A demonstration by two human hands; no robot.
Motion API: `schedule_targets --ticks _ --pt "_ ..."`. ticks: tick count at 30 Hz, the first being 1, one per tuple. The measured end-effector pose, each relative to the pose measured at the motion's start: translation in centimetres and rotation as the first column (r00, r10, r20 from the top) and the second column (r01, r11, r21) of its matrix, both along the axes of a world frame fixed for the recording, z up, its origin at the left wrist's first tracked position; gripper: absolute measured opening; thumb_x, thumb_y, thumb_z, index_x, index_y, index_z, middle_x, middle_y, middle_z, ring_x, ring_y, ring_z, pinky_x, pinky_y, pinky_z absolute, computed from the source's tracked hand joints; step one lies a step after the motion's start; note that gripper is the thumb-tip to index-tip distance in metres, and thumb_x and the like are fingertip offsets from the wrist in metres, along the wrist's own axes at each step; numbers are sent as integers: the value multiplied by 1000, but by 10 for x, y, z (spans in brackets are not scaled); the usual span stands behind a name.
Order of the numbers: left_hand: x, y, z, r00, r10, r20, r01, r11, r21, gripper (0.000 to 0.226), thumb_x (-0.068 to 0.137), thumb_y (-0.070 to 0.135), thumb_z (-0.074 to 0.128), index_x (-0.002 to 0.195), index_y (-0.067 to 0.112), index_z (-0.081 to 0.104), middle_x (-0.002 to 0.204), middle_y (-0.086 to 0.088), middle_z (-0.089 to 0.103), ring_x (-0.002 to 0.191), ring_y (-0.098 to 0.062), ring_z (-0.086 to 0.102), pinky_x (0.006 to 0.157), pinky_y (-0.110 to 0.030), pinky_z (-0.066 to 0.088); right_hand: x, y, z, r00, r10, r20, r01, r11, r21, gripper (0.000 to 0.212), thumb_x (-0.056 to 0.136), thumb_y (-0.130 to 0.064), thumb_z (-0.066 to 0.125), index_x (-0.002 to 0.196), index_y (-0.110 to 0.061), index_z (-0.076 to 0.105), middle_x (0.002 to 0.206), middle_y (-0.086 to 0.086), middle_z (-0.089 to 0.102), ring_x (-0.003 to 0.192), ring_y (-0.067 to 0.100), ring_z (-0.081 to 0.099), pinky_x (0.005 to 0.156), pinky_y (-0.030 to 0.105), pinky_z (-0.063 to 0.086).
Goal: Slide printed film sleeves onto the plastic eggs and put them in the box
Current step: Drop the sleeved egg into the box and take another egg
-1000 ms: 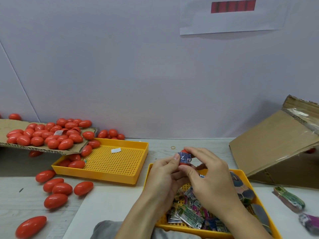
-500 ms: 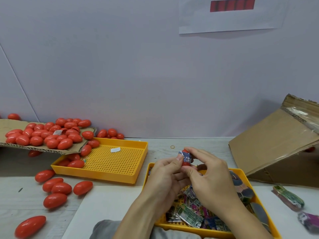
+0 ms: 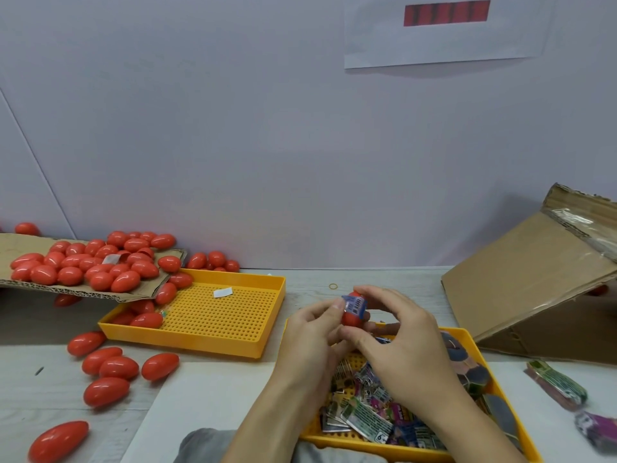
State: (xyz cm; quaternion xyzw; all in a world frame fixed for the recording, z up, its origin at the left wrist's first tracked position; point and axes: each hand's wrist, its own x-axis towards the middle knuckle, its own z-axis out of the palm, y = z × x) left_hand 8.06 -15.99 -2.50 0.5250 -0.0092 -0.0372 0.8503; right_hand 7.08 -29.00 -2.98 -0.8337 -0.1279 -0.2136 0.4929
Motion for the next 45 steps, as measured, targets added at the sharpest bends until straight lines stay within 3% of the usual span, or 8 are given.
schedule_targets --ticks 9,18,23,31,37,41,43,45 --pt "1 -2 -3 1000 26 9 -27 998 54 26 94 17 64 107 -5 68 113 -30 66 100 -41 70 83 -44 61 1 0 -2 1000 -15 23 16 999 -36 46 82 -20 78 124 -32 64 109 -27 62 108 -3 58 90 28 56" --pt "2 0 -5 997 78 22 -79 995 55 48 64 25 80 98 -5 63 87 -16 73 83 -28 73 73 -35 59 -4 11 -1 989 -58 134 95 953 -289 36 83 -33 74 110 -40 51 100 -22 55 94 -7 54 76 3 43" --pt "3 -1 -4 1000 0 -32 4 989 147 36 89 38 65 95 2 70 87 -14 77 84 -25 76 67 -29 61 -5 9 0 971 -216 99 235 935 -267 21 88 -40 66 106 -41 55 97 -22 57 91 -5 55 71 5 43" --pt "11 4 -6 988 60 -142 -36 986 163 41 103 37 44 95 4 68 80 -12 76 62 -23 72 51 -29 56 1 -8 11 890 -253 -379 374 882 288 15 97 -28 57 95 -20 69 74 -3 74 69 8 71 65 30 59" --pt "10 7 -5 992 49 -119 -29 985 170 43 104 37 42 96 5 69 81 -12 76 61 -21 72 51 -31 55 26 -60 90 932 -146 -331 362 404 840 25 102 -18 51 86 0 60 61 11 70 51 14 67 47 19 52" --pt "10 6 -4 993 49 -105 -30 983 180 43 105 34 41 96 3 70 81 -12 76 62 -23 70 58 -36 52 42 -106 152 917 -291 -274 337 193 922 18 106 -20 38 116 -9 47 116 21 61 63 26 66 48 26 53" --pt "10 5 -5 993 53 -109 -32 982 186 45 105 34 41 96 2 72 82 -12 76 65 -25 70 60 -37 52 37 -106 148 917 -233 -323 379 257 889 35 107 -26 30 141 -19 35 134 17 52 70 31 67 57 31 53" --pt "10 4 -4 991 61 -115 -38 980 193 44 104 34 42 95 2 72 82 -13 76 63 -24 69 58 -36 53 27 -83 121 903 -203 -380 430 457 779 41 107 -26 33 142 -5 35 99 15 71 64 27 66 60 32 52"
